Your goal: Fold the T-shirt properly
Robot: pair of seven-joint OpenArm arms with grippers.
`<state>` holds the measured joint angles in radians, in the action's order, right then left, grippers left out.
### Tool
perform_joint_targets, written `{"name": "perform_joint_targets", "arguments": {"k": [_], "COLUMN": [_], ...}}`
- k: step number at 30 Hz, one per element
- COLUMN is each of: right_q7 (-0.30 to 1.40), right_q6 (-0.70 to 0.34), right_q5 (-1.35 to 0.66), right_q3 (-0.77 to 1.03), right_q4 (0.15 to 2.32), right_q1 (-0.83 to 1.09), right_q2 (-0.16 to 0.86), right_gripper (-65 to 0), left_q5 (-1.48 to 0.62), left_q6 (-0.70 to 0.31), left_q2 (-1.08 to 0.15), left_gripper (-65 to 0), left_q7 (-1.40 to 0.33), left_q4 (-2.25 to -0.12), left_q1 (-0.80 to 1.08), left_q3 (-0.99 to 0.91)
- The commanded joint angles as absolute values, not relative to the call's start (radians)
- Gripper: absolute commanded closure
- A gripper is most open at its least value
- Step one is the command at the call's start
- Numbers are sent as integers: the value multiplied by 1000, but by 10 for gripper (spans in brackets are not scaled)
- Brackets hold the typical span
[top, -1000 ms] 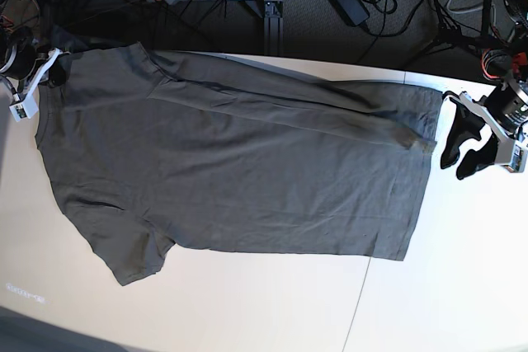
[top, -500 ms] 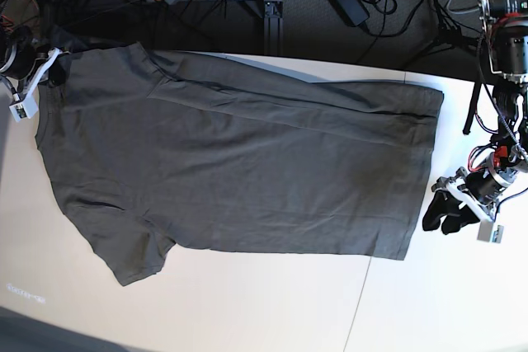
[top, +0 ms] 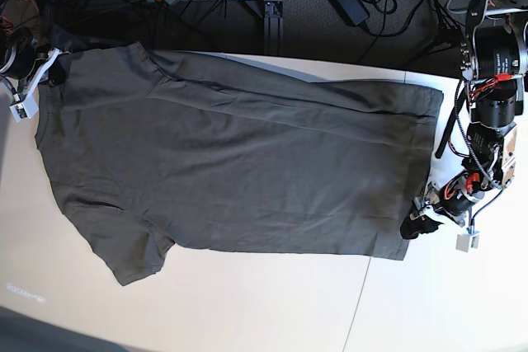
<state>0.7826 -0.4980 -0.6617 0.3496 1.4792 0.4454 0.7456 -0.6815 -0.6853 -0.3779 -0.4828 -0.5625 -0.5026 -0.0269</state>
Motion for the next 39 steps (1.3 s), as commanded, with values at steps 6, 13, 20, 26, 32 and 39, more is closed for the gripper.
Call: {"name": "perform_joint_targets", "arguments": {"k": [6,13,20,26,32,39], "right_q7": [806,805,805,793,706,541], "right_q6": [-524,-523,-523,-524,-524,-524], "right_q5": [-655,-686,-728,-745,-706,-632], "right_q3": [360,361,397,499,478,450], "right_q4": [1487,1487,1517,1564,1374,770], "right_q1": [444,443,405,286,-27,-418], "right_q2": [767,768,767,767,767,768], "right_gripper": [0,0,0,0,0,-323], "left_q5": [-627,-612,-601,-585,-538,-530], "left_q6": [-666,-666,-670,-670,-693,-698], "left_q2": [-324,-304,-305,-305,-299,-300], "left_gripper": [-361,-208,0,0,0,0], "left_q7": [-508,-515,-494,-494,-521,-551], "left_q4": [-565,-566,-566,-566,-566,-566], "left_q1": [-521,-521,-524,-524,-523,-522], "left_q3": [-25,-25,-25,-25,-25,-25]}}
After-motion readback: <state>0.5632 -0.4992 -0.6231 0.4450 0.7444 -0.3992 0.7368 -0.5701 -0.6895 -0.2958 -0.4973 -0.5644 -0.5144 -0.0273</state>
